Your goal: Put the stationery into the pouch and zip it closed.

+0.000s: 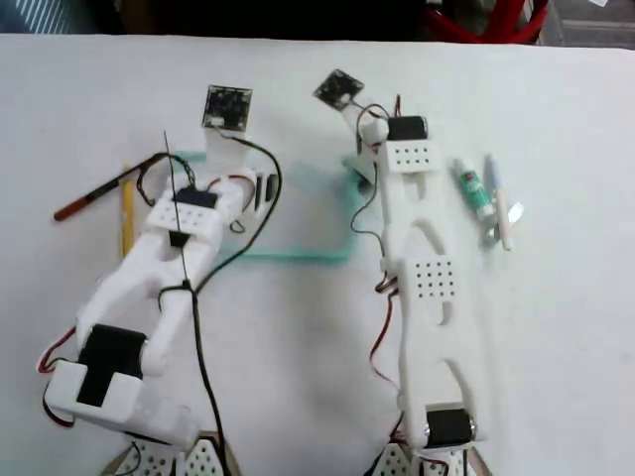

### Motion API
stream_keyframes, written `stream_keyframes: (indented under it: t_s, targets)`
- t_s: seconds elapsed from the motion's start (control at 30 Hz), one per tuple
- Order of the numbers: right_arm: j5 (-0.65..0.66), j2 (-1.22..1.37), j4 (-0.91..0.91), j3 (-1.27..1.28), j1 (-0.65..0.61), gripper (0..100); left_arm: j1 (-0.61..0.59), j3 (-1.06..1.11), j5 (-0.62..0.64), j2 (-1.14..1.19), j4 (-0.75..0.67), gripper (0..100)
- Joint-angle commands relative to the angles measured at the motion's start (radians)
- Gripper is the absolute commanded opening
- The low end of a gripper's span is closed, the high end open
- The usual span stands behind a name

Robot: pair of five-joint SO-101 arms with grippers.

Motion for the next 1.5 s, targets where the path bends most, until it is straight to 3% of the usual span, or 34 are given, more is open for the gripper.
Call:
stream_keyframes:
  t_s: [0.0,0.1,0.4,0.7,0.83,0.93,1.2,1.47]
  targets:
    - [0.103,-0.039,0.182,-0.063,0.036,7.8,0.012,-0.006,0.003,-0.039,-0.018,20]
    - [0.178,-0.045,0.292,-0.14,0.061,6.1,0.012,-0.006,0.003,-0.038,-0.018,20]
    - [0.02,-0.205,0.292,-0.224,0.194,6.3,0.013,-0.006,0.003,-0.038,-0.018,20]
    - [0.031,-0.576,0.289,0.358,0.134,15.0,0.013,-0.009,0.003,-0.038,-0.018,20]
    - [0.198,-0.728,0.268,0.667,0.097,18.7,0.013,-0.008,0.003,-0.038,-0.018,20]
    - [0.259,-0.78,0.143,0.833,0.097,18.7,0.013,-0.008,0.003,-0.038,-0.018,20]
    - [0.288,-0.786,-0.074,1.068,0.002,18.7,0.012,-0.006,0.003,-0.038,-0.018,20]
    - [0.269,-0.739,-0.199,1.076,-0.033,18.7,0.012,-0.005,0.003,-0.038,-0.018,20]
